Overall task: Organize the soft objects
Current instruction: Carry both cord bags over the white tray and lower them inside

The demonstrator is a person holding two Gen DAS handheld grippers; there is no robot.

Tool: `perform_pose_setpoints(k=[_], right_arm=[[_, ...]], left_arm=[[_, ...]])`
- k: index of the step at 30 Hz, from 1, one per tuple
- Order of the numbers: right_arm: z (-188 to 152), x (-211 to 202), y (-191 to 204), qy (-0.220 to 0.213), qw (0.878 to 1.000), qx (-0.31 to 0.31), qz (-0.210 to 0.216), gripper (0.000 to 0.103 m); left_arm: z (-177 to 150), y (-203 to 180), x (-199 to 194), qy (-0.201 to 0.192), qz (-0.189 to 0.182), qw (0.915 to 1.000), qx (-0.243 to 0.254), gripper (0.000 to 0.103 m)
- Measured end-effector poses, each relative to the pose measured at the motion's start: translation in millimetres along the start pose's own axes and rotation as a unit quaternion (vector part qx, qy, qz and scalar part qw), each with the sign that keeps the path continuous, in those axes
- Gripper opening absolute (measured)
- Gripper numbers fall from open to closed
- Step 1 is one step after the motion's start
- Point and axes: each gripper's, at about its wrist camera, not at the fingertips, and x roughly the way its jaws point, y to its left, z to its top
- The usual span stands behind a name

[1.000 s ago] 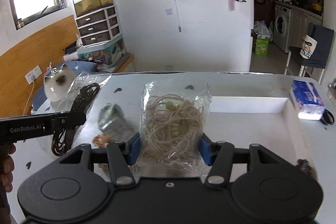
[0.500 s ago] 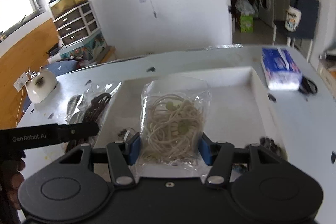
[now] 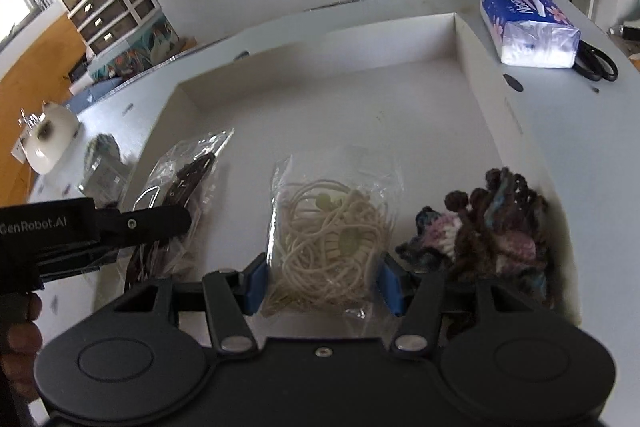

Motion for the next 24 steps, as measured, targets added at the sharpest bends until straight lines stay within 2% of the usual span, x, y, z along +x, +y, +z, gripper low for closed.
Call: perform_pose_setpoints(k=[3, 8, 10, 12, 14, 17, 20, 22, 24], right_arm=[[2.2, 1.2, 0.4, -0.004, 1.0, -0.021, -0.016, 0.057], [2.2, 1.1, -2.1, -0.002, 0.999, -0.034, -0.007, 0.059], [1.7, -0.9, -2.0, -0.004, 0.999, -0.036, -0.004, 0.069], [2.8, -5.9, -2.4, -0.01, 0.999, -0.033, 0.001, 0.076], [3.9, -12.5, -2.9, -0.016, 0.999, -0.03, 0.006, 0.077], [6.2, -24.2, -3.6, -0.027, 0.999, -0.028, 0.022, 0.077], [9.3, -36.7, -6.6, -0.044, 0.998, -0.02, 0.04, 0.066], [12.4, -42.0, -8.4, -0.055, 0.998, -0.012, 0.034, 0.049], [14.9, -43.2, -9.7, -0.061, 0.998, -0.007, 0.028, 0.044]], left_arm=[[-2.1, -1.6, 10.9, 0.013, -0.007, 0.9998, -0.01, 0.034], [-6.2, -4.2, 27.3, 0.027, -0.01, 0.9994, -0.017, 0.035], [-7.7, -6.1, 34.1, 0.028, -0.009, 0.9994, -0.018, 0.04], [-7.8, -7.7, 37.5, 0.028, -0.003, 0.9995, -0.017, 0.051], [-6.9, -9.9, 38.9, 0.035, -0.003, 0.9993, -0.014, 0.054], [-6.9, -13.9, 33.4, 0.036, -0.01, 0.9993, -0.002, 0.054], [-6.3, -20.5, 22.6, 0.024, -0.015, 0.9994, 0.022, 0.052], [-5.2, -26.0, 14.9, 0.012, -0.015, 0.9989, 0.042, 0.049], [-3.5, -32.7, 6.8, -0.006, -0.01, 0.9979, 0.063, 0.038]])
